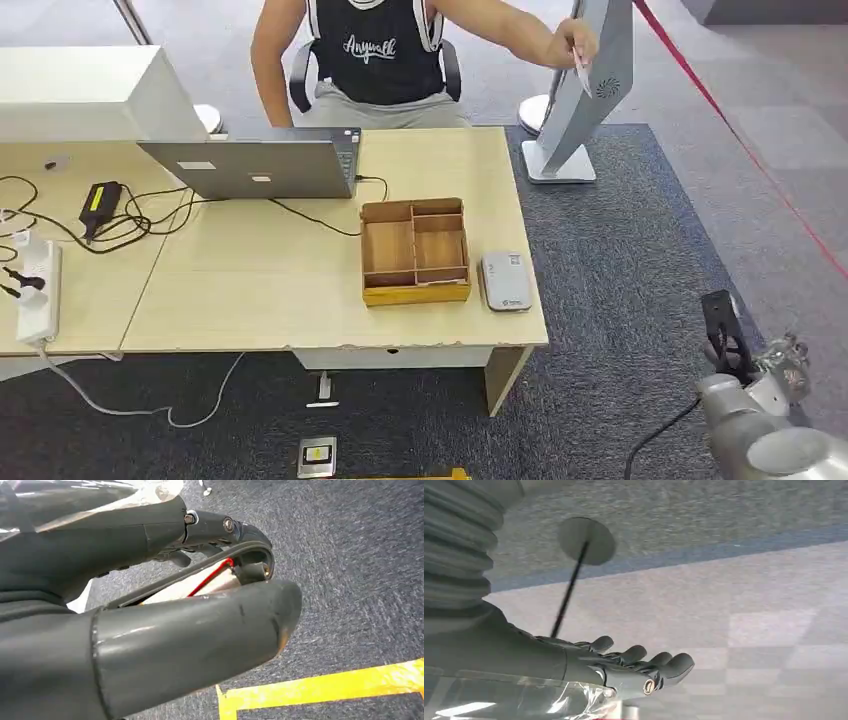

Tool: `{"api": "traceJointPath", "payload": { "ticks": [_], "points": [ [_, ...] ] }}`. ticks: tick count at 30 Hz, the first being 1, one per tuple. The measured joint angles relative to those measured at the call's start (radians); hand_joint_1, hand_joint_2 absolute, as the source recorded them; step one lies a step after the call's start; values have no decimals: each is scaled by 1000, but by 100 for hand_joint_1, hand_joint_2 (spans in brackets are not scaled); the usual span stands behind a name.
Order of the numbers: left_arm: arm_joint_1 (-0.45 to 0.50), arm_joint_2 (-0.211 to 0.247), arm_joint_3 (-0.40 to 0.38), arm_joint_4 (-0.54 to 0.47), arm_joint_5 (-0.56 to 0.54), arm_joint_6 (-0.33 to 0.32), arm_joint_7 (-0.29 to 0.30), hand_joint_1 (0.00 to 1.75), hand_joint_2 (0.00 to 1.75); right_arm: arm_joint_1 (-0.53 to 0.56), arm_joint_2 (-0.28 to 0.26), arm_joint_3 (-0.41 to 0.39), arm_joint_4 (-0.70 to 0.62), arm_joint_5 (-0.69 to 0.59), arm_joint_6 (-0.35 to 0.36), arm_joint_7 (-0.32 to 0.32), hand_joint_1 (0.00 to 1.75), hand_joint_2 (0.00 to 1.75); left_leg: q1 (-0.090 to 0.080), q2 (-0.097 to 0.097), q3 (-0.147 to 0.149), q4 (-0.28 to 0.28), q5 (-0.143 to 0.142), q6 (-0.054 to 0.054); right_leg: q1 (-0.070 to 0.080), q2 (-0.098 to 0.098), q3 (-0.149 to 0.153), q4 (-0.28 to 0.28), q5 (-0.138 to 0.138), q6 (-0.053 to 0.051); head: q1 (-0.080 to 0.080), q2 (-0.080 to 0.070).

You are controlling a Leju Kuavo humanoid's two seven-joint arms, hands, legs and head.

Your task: Pass the card to the sensor for recognition and then transmit it.

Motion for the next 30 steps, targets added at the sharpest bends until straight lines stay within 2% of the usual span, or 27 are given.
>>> {"api": "traceJointPath", "payload": {
  "ticks": [4, 6, 7, 8, 9, 10, 11, 12, 13, 14, 15, 17, 19, 21, 24, 30],
  "points": [
    [-1, -2, 0, 0, 14, 5, -10, 0, 0, -53, 18, -2, -38, -46, -1, -168, 0, 175, 0, 0, -2, 0, 0, 0, 0, 1, -1, 1, 0, 0, 0, 0],
    [-2, -3, 0, 0, 19, 6, -20, 0, 0, -90, 41, -2, -74, -85, 5, -250, 0, 175, 0, 0, 0, 0, 0, 0, 0, 1, -1, 1, 0, 0, 0, 0],
    [-3, -5, 0, 0, 19, 6, -23, 0, 0, -97, 65, 3, -115, -120, 29, -267, 0, 175, 0, 0, 1, 0, 1, 0, 0, 1, -1, 0, 0, 0, -2, 0],
    [-5, -7, 0, 0, 19, 6, -26, 0, 0, -81, 89, 20, -178, -177, 95, -241, 0, 175, 1, -1, 4, 1, 1, 0, 2, -1, 1, -2, 0, 0, -2, 0],
    [-7, -8, 0, 0, 15, 6, -27, 0, 0, -39, 103, 61, -287, -313, 210, -163, 0, 175, 3, -4, 6, 1, 0, 0, 3, -4, 6, -4, -3, 1, -5, 0],
    [-9, -9, 0, 0, 10, 6, -29, 0, 0, 19, 110, 111, -380, -446, 263, -69, 0, 175, 2, -16, 6, 2, 1, 3, 2, -16, 10, -4, -6, 4, -6, 0],
    [-6, -11, 0, 0, 4, 6, -29, 0, 0, 76, 96, 193, -488, -604, 281, 85, 0, 175, 1, -24, 4, 3, 1, 4, -1, -25, 10, -3, -8, 5, 1, 0],
    [0, -12, 0, 0, 0, 6, -29, 0, 0, 118, 68, 284, -571, -758, 244, 216, 0, 175, -3, -24, -2, 1, 2, 4, -5, -25, 7, 1, -7, 6, 8, 0],
    [7, -11, 0, 1, -3, 6, -29, 0, 0, 141, 39, 399, -656, -850, 164, 322, 0, 175, -7, -16, -7, 1, 2, 5, -10, -18, 0, 6, -4, 5, 13, 0],
    [10, -11, 0, 2, -6, 6, -29, 0, 0, 153, 23, 501, -725, -907, 67, 388, 0, 175, -10, -5, -8, 0, 0, 4, -13, -4, -7, 7, -1, 5, 10, 0],
    [8, -7, 0, 2, -7, 6, -29, 0, 0, 159, 5, 594, -791, -922, 18, 417, 0, 175, -12, 7, -16, -1, -2, 5, -13, 8, -9, 7, 0, 5, 8, 0],
    [-2, -5, 0, 3, -8, 6, -28, 0, 0, 169, -17, 771, -911, -933, 1, 445, 0, 175, -10, 21, -8, -1, -8, 4, -10, 21, -6, 5, 0, 4, 5, 0],
    [-15, -7, 0, 1, -8, 6, -28, 0, 0, 178, -30, 927, -1008, -945, -2, 456, 0, 175, -10, 21, -6, -1, -8, 4, -10, 21, -6, 4, -1, 4, 3, 0],
    [-19, -10, 0, -1, -8, 6, -25, 0, 0, 180, -35, 1073, -1081, -950, -2, 462, 0, 175, -10, 14, -9, -1, -3, 5, -10, 13, -5, 4, -2, 6, 1, 0],
    [-10, -12, 0, -1, -6, 6, -19, 0, 0, 173, -40, 1242, -1162, -952, -2, 456, 0, 175, -7, -2, -13, -1, 2, 4, -7, 0, -5, 4, -2, 6, 1, 0],
    [-13, -11, -19, -2, -22, 2, -15, 0, 0, 99, -24, 1545, -1217, -921, 8, 426, 0, 175, -6, -3, -14, -1, 2, 4, -6, -4, -5, 5, -1, 4, 0, 0]
  ]
}}
